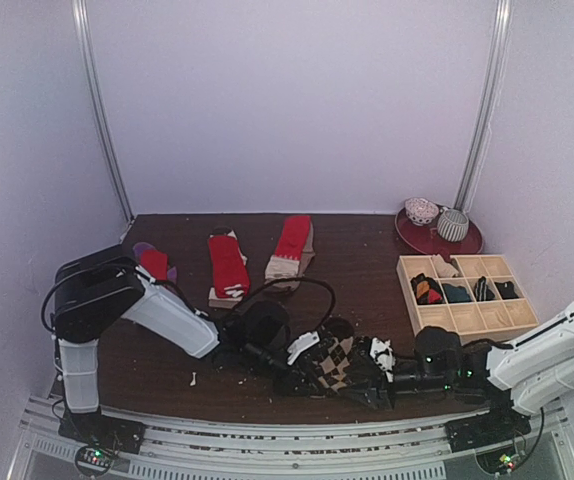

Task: Roll the socks
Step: Roll a pair of socks at the center of the board.

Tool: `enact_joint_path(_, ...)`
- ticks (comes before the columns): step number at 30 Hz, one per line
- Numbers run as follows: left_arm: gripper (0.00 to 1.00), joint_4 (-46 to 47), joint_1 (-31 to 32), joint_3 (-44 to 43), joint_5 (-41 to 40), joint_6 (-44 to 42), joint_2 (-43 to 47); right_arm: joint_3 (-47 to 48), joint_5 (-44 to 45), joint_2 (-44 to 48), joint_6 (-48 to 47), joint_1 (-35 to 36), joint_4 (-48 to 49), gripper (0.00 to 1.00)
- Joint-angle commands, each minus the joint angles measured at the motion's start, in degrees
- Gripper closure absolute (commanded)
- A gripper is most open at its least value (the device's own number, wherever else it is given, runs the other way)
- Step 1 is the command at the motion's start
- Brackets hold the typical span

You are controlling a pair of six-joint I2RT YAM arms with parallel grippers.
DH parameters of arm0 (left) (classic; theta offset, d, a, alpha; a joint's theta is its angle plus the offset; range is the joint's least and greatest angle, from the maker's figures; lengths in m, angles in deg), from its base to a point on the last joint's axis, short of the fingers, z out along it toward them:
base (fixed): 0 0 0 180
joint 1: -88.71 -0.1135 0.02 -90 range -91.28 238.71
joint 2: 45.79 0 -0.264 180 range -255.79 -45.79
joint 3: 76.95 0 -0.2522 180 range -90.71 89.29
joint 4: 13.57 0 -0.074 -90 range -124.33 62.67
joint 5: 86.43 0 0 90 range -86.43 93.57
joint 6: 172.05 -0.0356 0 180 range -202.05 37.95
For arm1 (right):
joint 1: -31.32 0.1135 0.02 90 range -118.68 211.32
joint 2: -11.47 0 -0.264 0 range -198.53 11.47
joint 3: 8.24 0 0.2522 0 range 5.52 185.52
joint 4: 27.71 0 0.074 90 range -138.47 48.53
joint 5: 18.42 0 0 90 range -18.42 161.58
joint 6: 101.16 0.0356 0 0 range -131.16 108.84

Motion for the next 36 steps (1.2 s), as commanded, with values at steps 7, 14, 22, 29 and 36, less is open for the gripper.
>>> enact_joint_path(7,1.00,-15.70,0.17,3.28,-2.94,0.95,-6.03,3.77,1.28,-12.76,-4.93,0.43,3.93,0.48)
enact_joint_path(14,1.00,-15.91,-0.27,3.20,-3.04,0.02,-6.71,6.09,-0.95,-16.50,-2.28,0.39,2.59,0.68)
enact_joint_path(22,0.61,-11.31,-1.23,5.75,-12.16,-2.49,2.53,5.94,-3.73,-20.98,11.15,0.17,-0.45,0.86)
enact_joint_path(29,0.42,-1.53,-1.32,11.66,-27.44,-9.51,18.64,4.84,-17.05,-22.74,23.46,-3.87,3.93,0.86)
enact_joint_path(36,0.23,24.75,1.69,23.31,-27.75,-28.04,28.33,7.42,-28.60,-31.33,35.70,-9.44,6.29,0.85)
